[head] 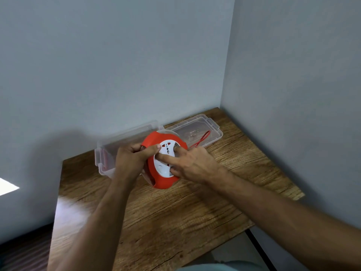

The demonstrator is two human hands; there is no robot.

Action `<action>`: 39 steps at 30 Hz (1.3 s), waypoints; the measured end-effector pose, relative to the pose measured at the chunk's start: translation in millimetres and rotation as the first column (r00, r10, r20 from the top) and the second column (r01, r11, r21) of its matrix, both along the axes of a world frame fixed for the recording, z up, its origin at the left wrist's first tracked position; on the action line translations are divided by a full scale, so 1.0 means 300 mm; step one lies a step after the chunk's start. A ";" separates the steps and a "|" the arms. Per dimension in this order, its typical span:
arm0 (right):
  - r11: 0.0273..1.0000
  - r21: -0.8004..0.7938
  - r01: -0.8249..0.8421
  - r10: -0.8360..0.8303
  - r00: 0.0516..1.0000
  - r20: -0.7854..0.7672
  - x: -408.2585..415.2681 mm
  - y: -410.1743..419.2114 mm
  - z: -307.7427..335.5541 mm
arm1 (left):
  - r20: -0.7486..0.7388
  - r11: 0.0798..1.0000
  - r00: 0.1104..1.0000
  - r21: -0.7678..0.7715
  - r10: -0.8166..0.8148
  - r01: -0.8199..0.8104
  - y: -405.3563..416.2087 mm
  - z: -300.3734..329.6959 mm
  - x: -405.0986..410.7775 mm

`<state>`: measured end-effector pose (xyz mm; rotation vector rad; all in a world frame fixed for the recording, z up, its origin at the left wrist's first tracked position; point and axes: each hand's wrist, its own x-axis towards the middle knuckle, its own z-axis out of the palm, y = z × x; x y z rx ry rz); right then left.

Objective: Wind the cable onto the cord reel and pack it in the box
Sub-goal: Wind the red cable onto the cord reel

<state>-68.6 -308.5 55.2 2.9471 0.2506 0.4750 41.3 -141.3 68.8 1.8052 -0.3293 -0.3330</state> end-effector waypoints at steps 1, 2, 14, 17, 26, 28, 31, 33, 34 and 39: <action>1.000 -0.011 0.006 -0.006 1.000 0.004 -0.001 0.002 -0.005 | -0.017 0.999 1.000 -0.038 0.023 -0.024 -0.001 -0.007 -0.009; 1.000 -0.011 0.005 -0.005 1.000 0.004 0.000 0.005 -0.013 | -0.029 0.995 0.999 -0.082 0.046 -0.048 -0.003 -0.017 -0.018; 0.686 0.673 0.276 -0.379 0.925 0.007 -0.006 0.099 -0.021 | -0.214 0.893 0.974 -0.420 0.080 -0.165 -0.045 -0.038 -0.091; 0.090 0.903 0.420 -0.376 0.854 -0.360 0.014 0.152 -0.006 | -0.120 0.912 0.985 -0.377 0.126 -0.162 -0.054 -0.047 -0.089; 0.985 0.173 0.003 -0.004 1.000 0.006 -0.048 0.022 -0.002 | -0.330 0.959 0.944 -0.256 0.030 -0.120 0.016 -0.010 -0.028; 0.974 0.020 -0.227 0.228 0.970 -0.089 -0.054 -0.021 -0.008 | -0.346 0.971 0.938 -0.226 0.000 -0.084 0.024 0.011 -0.021; 0.926 -0.097 -0.364 0.360 0.931 -0.060 -0.043 -0.046 -0.013 | -0.362 0.984 0.932 -0.172 -0.018 -0.048 0.027 0.021 -0.009; 0.933 -0.090 -0.350 0.349 0.937 -0.024 -0.029 -0.037 -0.019 | -0.356 0.989 0.935 -0.141 -0.003 -0.050 0.029 0.012 -0.004; 0.949 -0.072 -0.308 0.307 0.952 -0.018 -0.024 -0.030 -0.021 | -0.362 0.989 0.932 -0.136 0.006 -0.060 0.028 0.009 -0.005; 0.996 -0.039 -0.086 0.081 0.991 -0.108 -0.005 -0.001 -0.029 | -0.370 0.988 0.929 -0.130 0.027 -0.080 0.024 0.003 -0.014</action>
